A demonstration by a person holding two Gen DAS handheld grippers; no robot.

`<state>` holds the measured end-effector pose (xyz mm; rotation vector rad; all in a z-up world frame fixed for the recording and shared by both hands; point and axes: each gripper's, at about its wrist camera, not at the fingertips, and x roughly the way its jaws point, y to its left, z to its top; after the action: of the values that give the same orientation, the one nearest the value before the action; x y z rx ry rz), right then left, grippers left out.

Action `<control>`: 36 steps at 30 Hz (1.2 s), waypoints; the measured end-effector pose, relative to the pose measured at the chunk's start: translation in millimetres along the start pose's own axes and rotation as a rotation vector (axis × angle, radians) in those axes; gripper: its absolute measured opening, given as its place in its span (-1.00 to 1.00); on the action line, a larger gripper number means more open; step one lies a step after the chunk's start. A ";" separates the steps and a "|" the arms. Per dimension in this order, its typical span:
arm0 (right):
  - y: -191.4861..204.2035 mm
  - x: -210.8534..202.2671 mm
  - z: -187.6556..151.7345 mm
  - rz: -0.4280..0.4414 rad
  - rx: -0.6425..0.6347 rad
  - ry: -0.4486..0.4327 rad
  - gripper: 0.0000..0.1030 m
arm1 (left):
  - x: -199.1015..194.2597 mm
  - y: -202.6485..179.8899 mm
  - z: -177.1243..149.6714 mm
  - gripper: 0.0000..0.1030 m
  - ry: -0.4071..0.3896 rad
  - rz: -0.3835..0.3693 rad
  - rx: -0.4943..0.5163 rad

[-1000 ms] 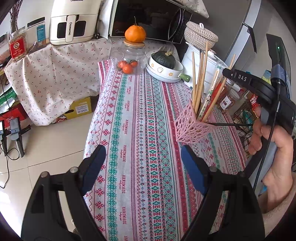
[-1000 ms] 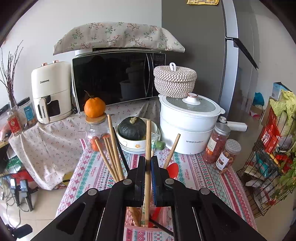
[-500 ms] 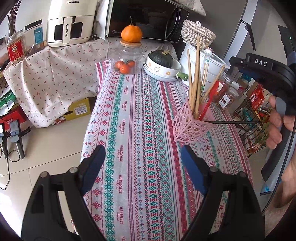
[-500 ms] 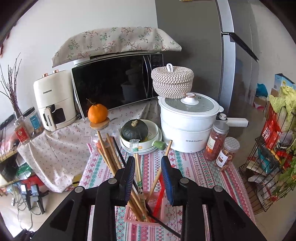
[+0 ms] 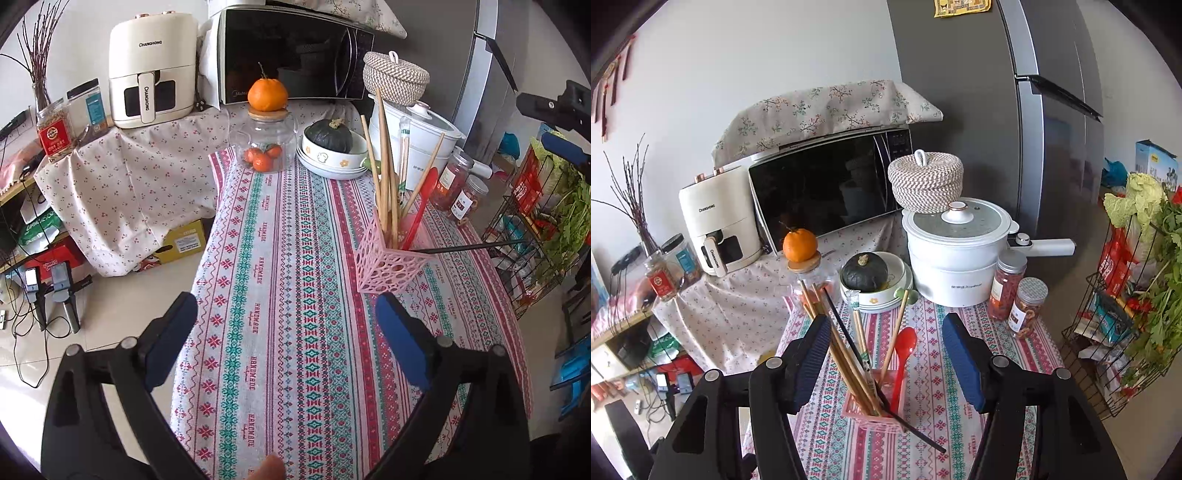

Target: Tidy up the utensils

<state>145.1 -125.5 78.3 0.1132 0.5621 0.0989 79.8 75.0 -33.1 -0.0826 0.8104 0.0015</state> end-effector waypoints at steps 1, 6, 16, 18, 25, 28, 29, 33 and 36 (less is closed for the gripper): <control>-5.0 -9.5 -1.4 0.001 0.000 -0.004 0.37 | -3.6 -4.0 -1.0 0.93 -0.003 0.007 0.004; -31.2 -53.9 -15.0 -0.019 -0.011 -0.017 0.69 | -18.8 -26.3 -8.7 0.99 0.016 -0.002 0.032; -72.9 -94.0 -65.8 -0.098 -0.011 0.040 1.00 | -66.2 -58.8 -22.1 0.99 -0.077 0.015 0.061; -75.6 -96.0 -78.0 -0.104 -0.019 0.045 1.00 | -70.7 -61.5 -22.7 0.99 -0.086 0.015 0.054; -78.1 -89.0 -104.9 -0.104 -0.063 0.111 1.00 | -73.4 -70.3 -22.5 0.99 -0.097 0.025 0.034; -78.3 -88.7 -107.1 -0.120 -0.089 0.105 1.00 | -74.6 -75.7 -22.7 0.99 -0.110 0.036 0.040; -78.6 -88.6 -107.4 -0.121 -0.093 0.105 1.00 | -75.1 -77.8 -22.8 0.99 -0.115 0.038 0.044; -79.1 -85.7 -107.4 -0.121 -0.099 0.115 1.00 | -75.7 -82.3 -23.2 0.99 -0.126 0.040 0.050; -78.7 -83.6 -108.5 -0.118 -0.102 0.122 1.00 | -76.4 -83.9 -23.6 0.99 -0.130 0.038 0.051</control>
<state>21.5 -205.0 20.5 -0.0257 0.6834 0.0191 12.9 -8.1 12.2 -0.0186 0.6819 0.0217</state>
